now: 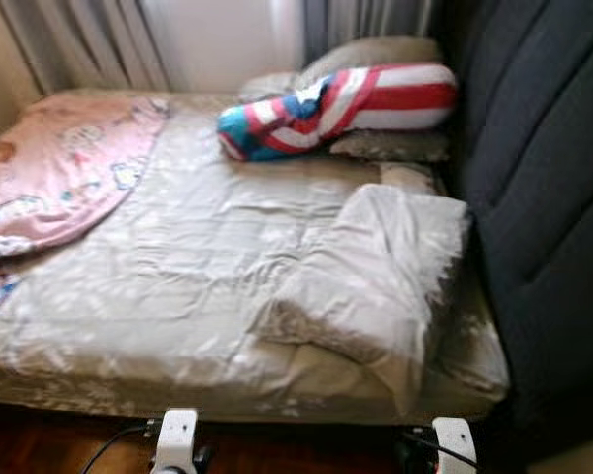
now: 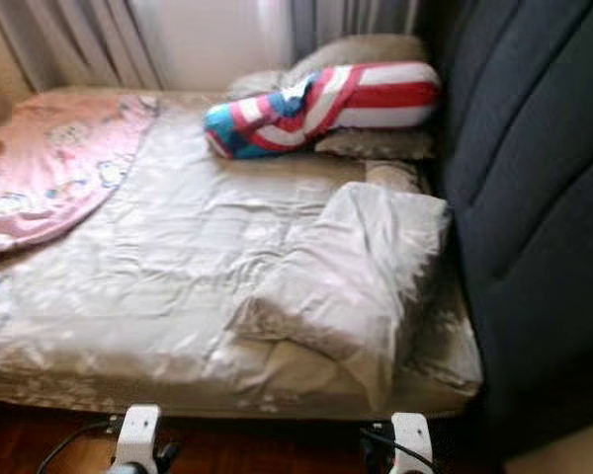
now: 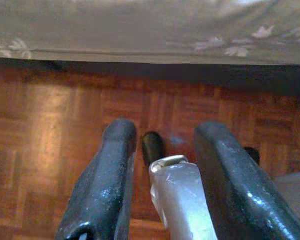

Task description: Clean up the room

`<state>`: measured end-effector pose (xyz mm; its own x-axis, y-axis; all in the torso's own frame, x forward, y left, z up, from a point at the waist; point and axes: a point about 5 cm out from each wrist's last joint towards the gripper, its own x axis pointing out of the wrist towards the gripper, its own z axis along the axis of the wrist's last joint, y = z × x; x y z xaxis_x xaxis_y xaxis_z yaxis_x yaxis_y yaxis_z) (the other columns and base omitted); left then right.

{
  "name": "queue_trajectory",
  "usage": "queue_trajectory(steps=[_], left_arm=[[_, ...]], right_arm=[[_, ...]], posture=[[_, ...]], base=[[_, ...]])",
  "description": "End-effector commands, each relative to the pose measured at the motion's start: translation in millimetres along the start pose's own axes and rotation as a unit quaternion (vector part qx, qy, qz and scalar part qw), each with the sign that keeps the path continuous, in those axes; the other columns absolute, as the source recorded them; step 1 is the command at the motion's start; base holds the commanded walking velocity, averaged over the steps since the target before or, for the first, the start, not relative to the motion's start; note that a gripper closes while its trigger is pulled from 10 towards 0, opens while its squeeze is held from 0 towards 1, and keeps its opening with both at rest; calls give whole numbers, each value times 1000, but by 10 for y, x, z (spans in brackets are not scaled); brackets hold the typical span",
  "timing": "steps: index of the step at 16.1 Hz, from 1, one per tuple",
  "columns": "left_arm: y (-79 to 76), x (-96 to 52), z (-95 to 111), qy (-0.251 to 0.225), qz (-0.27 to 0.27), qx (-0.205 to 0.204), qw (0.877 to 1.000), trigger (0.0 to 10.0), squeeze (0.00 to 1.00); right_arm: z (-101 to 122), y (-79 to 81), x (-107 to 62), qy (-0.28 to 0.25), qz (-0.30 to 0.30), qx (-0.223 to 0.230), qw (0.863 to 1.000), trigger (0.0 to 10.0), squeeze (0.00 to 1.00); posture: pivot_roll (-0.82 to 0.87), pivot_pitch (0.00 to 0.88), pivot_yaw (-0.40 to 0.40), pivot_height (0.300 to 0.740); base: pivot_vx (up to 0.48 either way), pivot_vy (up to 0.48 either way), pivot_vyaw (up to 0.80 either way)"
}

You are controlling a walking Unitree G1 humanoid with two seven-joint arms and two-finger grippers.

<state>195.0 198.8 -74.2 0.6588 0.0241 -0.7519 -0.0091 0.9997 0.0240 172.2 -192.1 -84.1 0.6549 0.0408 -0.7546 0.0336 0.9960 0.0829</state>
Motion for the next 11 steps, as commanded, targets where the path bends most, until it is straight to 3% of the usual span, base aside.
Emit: queue_trajectory(steps=[1, 11], left_arm=[[-14, 3, -1, 1, -1, -2, 1000, 10000, 0], [-28, 5, 9, -2, -2, -5, 1000, 10000, 0]], right_arm=[[-70, -21, -23, 11, -4, 5, 1000, 10000, 0], [-54, -32, -23, 6, -5, 0, 1000, 10000, 0]], posture=[[-29, 36, -25, 740], [-29, 35, -29, 740]], base=[[0, 0, 0], [293, 0, 0]])
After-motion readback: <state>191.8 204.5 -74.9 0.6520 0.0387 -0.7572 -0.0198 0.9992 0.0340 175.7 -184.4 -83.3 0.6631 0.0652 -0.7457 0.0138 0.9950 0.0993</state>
